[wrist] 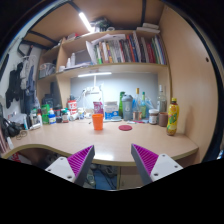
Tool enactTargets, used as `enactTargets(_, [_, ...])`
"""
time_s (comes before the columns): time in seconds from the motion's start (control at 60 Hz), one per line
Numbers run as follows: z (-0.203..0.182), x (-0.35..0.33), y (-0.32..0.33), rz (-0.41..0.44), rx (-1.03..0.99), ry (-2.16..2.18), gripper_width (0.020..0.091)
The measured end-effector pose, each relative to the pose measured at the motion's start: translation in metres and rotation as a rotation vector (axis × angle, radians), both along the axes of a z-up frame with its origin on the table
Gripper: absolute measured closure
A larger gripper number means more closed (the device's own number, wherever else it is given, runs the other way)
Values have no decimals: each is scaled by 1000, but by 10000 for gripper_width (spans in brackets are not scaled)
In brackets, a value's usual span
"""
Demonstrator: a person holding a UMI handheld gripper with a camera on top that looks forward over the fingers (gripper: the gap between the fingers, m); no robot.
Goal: Pour water
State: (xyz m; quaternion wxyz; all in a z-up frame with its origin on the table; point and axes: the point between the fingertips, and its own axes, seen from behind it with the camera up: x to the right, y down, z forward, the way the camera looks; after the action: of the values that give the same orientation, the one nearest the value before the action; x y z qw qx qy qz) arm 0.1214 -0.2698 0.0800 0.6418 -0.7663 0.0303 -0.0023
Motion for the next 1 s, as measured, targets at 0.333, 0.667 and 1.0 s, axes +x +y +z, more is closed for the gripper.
enactTargets(0.333, [-8, 2, 34, 32, -12, -29, 296])
enactTargets(0.667, [46, 193, 87, -192, 92, -99, 309])
enactTargets(1.0, [29, 336, 161, -348, 58, -145, 312])
